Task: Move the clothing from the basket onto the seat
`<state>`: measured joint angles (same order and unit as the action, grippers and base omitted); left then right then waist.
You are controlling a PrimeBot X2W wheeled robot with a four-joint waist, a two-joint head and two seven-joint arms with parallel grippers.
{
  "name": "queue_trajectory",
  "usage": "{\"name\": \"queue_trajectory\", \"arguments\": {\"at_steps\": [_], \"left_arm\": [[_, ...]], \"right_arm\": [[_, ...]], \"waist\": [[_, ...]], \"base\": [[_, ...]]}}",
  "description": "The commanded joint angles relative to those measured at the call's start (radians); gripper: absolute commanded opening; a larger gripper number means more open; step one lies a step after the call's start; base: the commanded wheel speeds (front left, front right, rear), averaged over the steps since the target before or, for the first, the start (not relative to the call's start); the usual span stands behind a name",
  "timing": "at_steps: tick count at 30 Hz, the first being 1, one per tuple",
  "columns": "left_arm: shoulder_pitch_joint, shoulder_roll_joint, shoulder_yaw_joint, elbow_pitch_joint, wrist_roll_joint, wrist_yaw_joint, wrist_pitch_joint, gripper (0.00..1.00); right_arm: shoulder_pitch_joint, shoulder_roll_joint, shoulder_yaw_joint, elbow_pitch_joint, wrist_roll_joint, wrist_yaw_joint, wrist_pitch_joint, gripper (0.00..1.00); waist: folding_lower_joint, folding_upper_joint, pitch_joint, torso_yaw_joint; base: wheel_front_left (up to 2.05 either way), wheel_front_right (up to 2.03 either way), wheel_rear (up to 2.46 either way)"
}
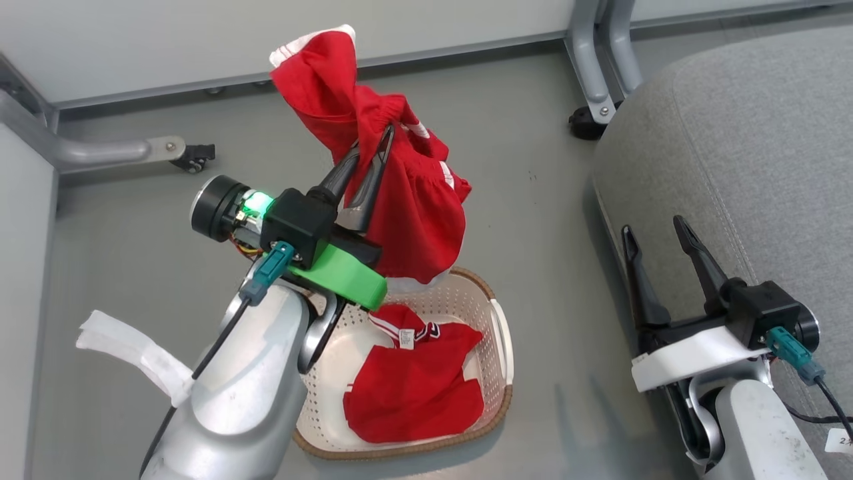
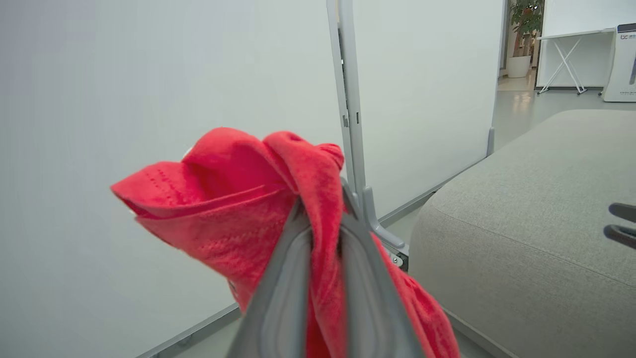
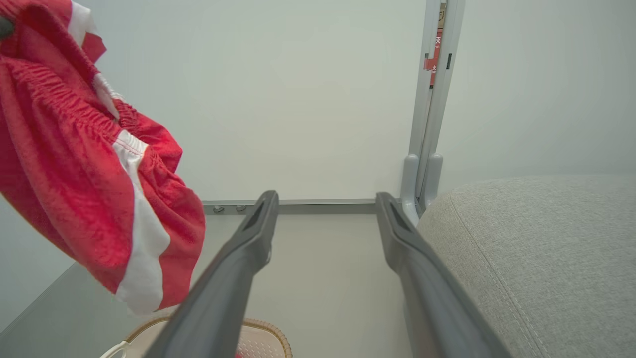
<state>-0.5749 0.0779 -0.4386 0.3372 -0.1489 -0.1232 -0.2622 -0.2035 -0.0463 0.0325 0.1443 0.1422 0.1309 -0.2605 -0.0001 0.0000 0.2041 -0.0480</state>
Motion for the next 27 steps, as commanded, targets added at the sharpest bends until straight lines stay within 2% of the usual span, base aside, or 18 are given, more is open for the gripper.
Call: {"name": "queue_trajectory", "arguments": {"at_steps": [1,14,27], "left_arm": [[-0.016,-0.002,-0.001,-0.013,-0.008,-0.003,-0.004,0.00],[-0.036,0.000,-0.020,-0.030,-0.014,0.002,-0.001,0.00],[-0.026,-0.002,-0.039,-0.026,-0.025,0.010,-0.001,0.00]], "right_arm": [[0.021,-0.003,0.002,0.002,0.008,0.000,-0.003,1.00],[0.045,-0.003,0.025,-0.016,0.027,0.000,-0.003,1.00],[-0.041,-0.003,0.214,-0.078,-0.002,0.000,-0.002,1.00]], "waist": [[0.0001,0.0000,-0.048,0.014],[0.0001,0.0000,-0.095,0.016],[0.0001,0.0000,-0.100,0.032]], "base": [[0.00,0.00,0.00],[0.00,0.00,0.00],[0.00,0.00,0.00]]}}
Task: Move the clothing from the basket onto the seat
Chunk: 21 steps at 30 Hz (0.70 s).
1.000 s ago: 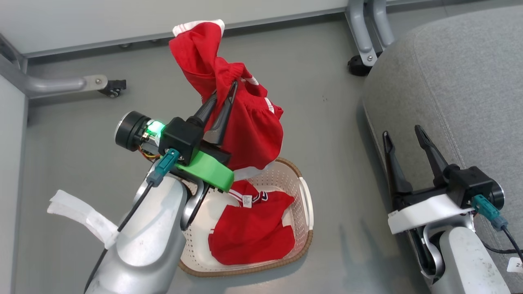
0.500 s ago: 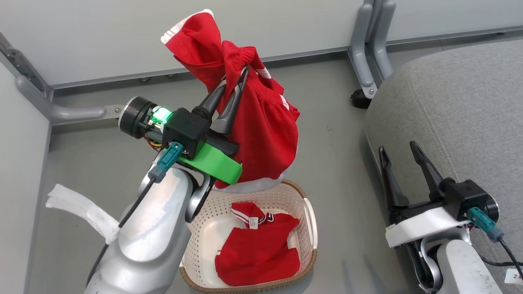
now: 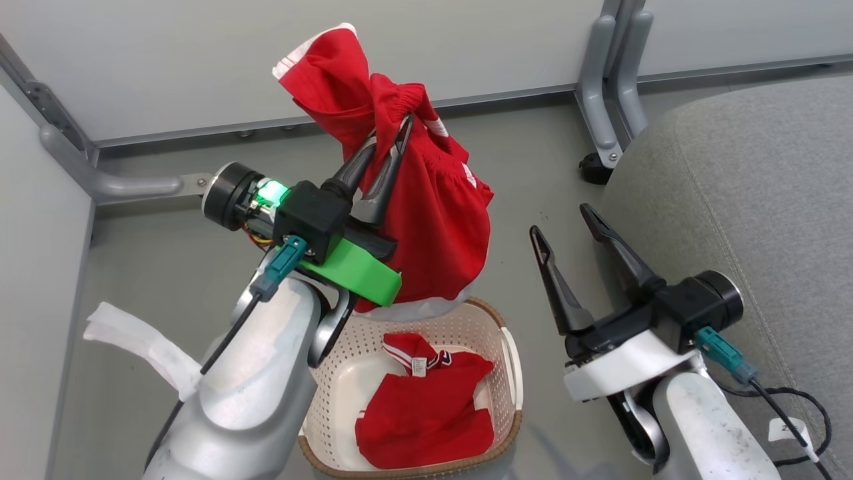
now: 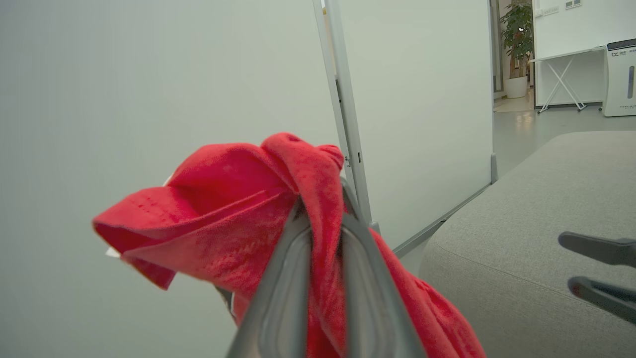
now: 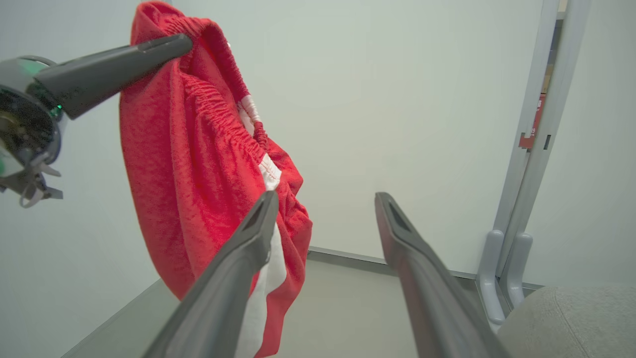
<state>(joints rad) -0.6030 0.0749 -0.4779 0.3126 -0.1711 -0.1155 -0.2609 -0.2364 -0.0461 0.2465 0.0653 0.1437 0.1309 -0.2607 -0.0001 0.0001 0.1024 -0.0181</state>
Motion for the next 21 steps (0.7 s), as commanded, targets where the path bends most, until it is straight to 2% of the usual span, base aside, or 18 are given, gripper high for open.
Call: {"name": "queue_trajectory", "arguments": {"at_steps": [1,9,21], "left_arm": [[-0.001,0.000,-0.003,-0.003,-0.002,0.002,-0.003,0.00],[-0.029,-0.011,-0.041,-0.024,-0.012,0.000,-0.004,0.00],[-0.045,-0.021,-0.126,-0.068,-0.038,-0.001,-0.005,0.00]], "right_arm": [[-0.017,-0.003,0.012,0.006,-0.005,0.000,-0.002,1.00],[-0.105,-0.014,0.104,0.089,-0.005,0.000,-0.002,1.00],[-0.197,-0.048,0.180,0.200,0.031,0.000,-0.002,1.00]], "waist": [[0.0001,-0.0001,0.004,0.004],[0.0001,-0.0001,0.031,0.029],[0.0001,-0.0001,0.052,0.057]], "base": [[0.00,0.00,0.00],[0.00,0.00,0.00],[0.00,0.00,0.00]]}}
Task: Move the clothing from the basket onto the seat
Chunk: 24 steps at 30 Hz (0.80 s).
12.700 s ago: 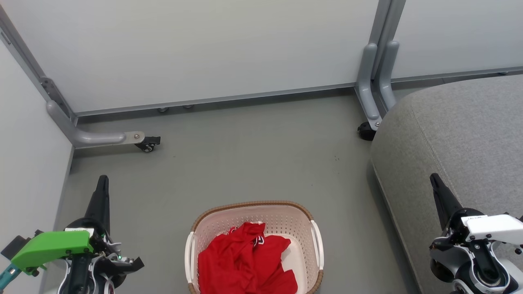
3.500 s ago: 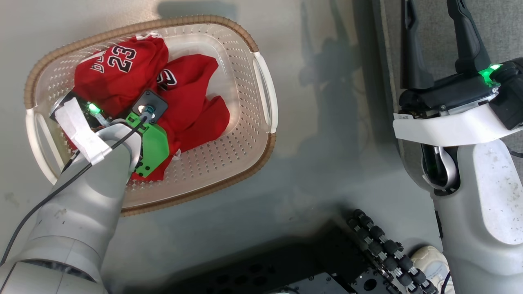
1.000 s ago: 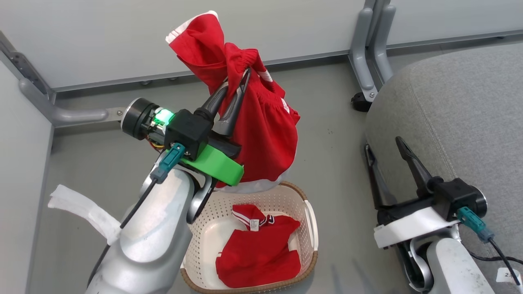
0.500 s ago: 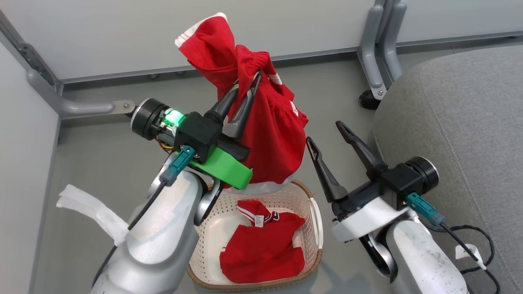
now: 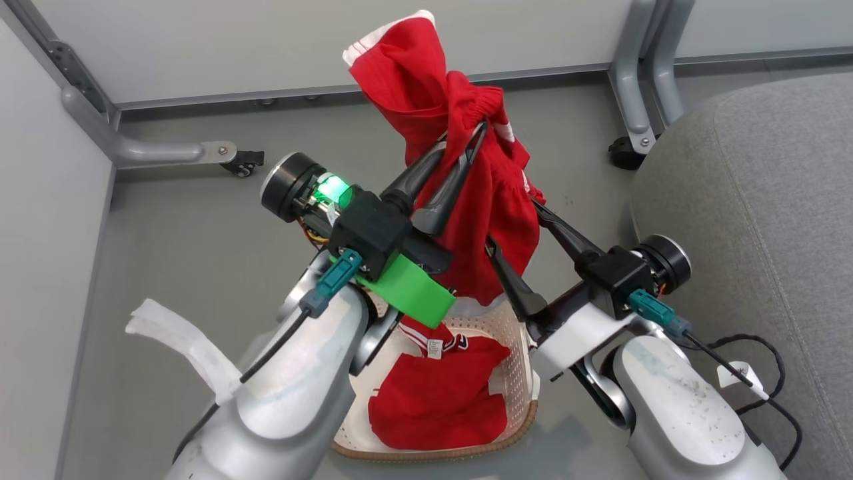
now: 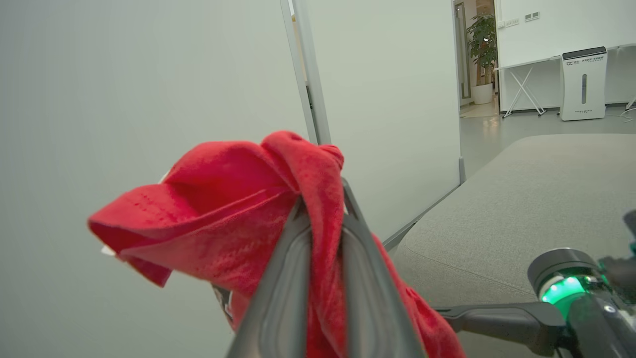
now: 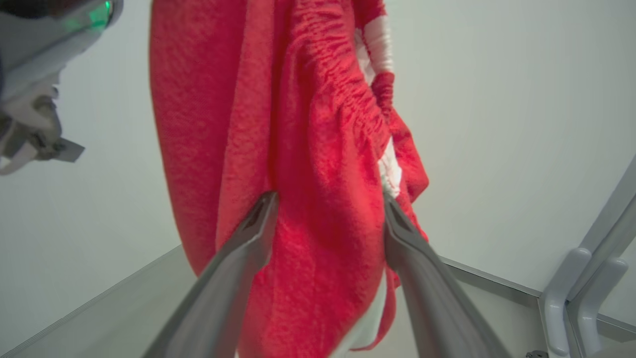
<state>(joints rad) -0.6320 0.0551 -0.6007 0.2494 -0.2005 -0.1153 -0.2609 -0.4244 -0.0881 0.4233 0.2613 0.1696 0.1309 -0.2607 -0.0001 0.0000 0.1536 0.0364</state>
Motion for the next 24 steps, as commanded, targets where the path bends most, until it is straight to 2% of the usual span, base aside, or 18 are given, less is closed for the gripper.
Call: {"name": "queue_trajectory", "arguments": {"at_steps": [1,11,24], "left_arm": [[-0.017,-0.002,-0.014,-0.009,-0.012,-0.002,-0.005,0.00],[-0.028,-0.005,-0.095,-0.056,-0.038,0.001,0.011,0.00],[-0.042,-0.005,-0.129,-0.113,-0.061,0.017,0.029,0.00]], "right_arm": [[-0.018,-0.011,0.010,0.011,0.009,0.000,-0.002,1.00],[-0.082,-0.037,0.055,0.056,0.054,0.000,-0.002,1.00],[-0.076,-0.020,0.035,0.078,0.102,0.000,-0.002,1.00]], "waist": [[0.0001,0.0000,0.002,0.005],[0.0001,0.0000,0.002,0.034],[0.0001,0.0000,-0.007,0.055]], "base": [[0.00,0.00,0.00],[0.00,0.00,0.00],[0.00,0.00,0.00]]}}
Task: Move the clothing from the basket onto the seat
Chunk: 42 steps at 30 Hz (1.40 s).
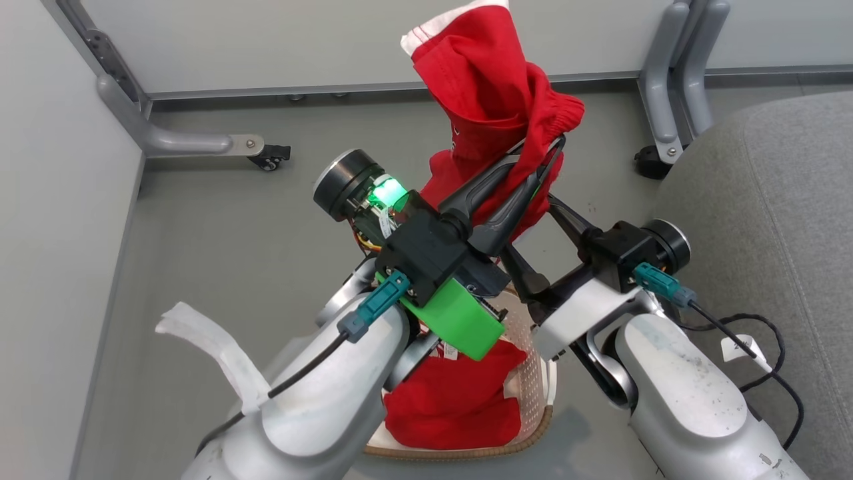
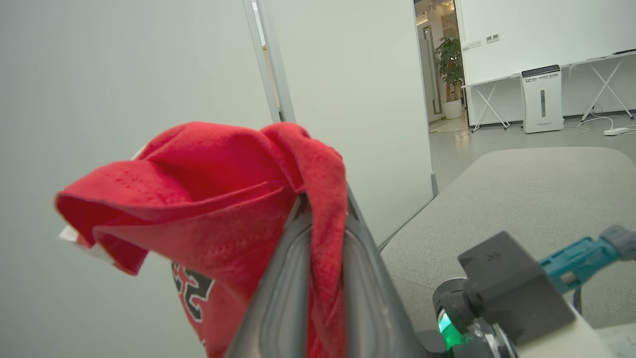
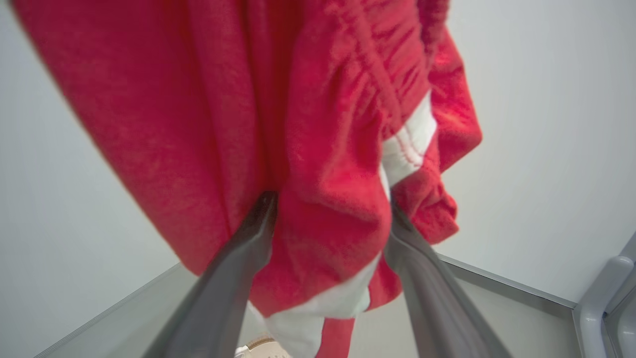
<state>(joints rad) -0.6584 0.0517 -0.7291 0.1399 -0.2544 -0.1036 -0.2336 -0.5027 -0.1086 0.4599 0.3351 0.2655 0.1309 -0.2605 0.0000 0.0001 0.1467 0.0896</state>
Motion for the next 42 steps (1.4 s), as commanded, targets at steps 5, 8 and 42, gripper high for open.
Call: {"name": "queue_trajectory", "arguments": {"at_steps": [5,8,42], "left_arm": [[-0.015,0.004,-0.004,-0.014,-0.012,0.006,0.003,0.00],[-0.016,0.010,-0.003,-0.011,-0.016,0.009,0.004,0.00],[0.001,0.038,-0.007,0.031,-0.014,0.051,-0.017,1.00]], "right_arm": [[-0.013,0.014,0.006,0.019,0.045,0.000,-0.003,0.00],[-0.020,0.019,0.010,0.025,0.060,0.000,-0.003,0.00],[0.036,0.014,-0.018,-0.003,0.096,0.000,-0.003,0.00]], "waist": [[0.0000,-0.0001,0.003,0.011],[0.0000,-0.0001,0.002,0.014],[0.0000,-0.0001,0.006,-0.010]], "base": [[0.00,0.00,0.00],[0.00,0.00,0.00],[0.00,0.00,0.00]]}}
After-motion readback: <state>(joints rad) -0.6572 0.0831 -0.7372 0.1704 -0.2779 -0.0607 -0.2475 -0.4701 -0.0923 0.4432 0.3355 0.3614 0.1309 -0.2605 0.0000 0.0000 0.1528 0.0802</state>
